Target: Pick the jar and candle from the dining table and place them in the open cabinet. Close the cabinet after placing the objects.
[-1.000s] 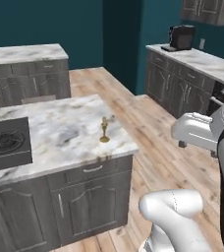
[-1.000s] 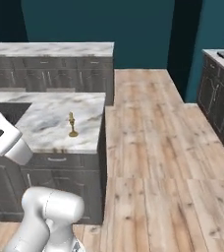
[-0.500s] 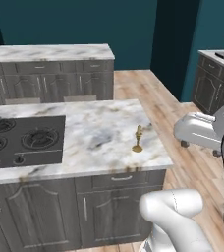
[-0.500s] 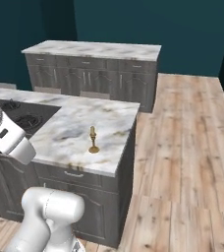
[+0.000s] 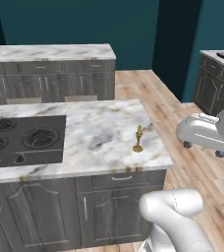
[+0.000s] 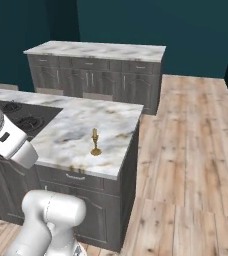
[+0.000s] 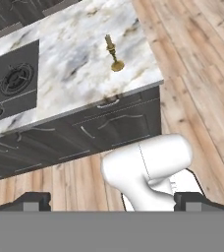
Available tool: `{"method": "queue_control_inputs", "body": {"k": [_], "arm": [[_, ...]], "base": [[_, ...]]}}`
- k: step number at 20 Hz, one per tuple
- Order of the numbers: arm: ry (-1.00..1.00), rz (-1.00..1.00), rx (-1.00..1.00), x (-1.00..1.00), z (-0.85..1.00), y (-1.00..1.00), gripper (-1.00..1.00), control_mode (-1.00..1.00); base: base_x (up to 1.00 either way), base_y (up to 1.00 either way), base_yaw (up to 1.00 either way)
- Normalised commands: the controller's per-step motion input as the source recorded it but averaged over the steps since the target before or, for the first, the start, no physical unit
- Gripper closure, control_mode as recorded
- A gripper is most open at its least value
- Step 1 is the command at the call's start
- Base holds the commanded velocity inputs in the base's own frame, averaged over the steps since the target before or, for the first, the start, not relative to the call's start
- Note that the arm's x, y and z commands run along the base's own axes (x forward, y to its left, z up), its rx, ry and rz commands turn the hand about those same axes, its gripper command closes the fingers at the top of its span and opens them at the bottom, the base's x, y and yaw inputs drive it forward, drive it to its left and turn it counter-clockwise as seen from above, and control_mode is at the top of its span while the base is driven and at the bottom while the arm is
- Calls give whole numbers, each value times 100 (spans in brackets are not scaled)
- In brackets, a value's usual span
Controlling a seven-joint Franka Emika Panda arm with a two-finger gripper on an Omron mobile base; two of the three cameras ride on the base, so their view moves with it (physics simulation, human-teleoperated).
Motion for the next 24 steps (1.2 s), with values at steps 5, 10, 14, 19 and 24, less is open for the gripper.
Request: {"method": "queue_control_inputs", "body": {"k": [5, 10, 14, 19, 24], "arm": [[0, 0, 0, 0, 0, 0, -100, -100], [0, 0, 0, 3, 0, 0, -100, -100], [5, 3, -8, 9, 0, 1, -100, -100], [2, 1, -31, 2, -5, 7, -100, -100], [0, 0, -21, 0, -10, -5, -100, -100]], "base": [[0, -3, 0], [0, 0, 0], [0, 0, 0], [0, 0, 0], [0, 0, 0]]}}
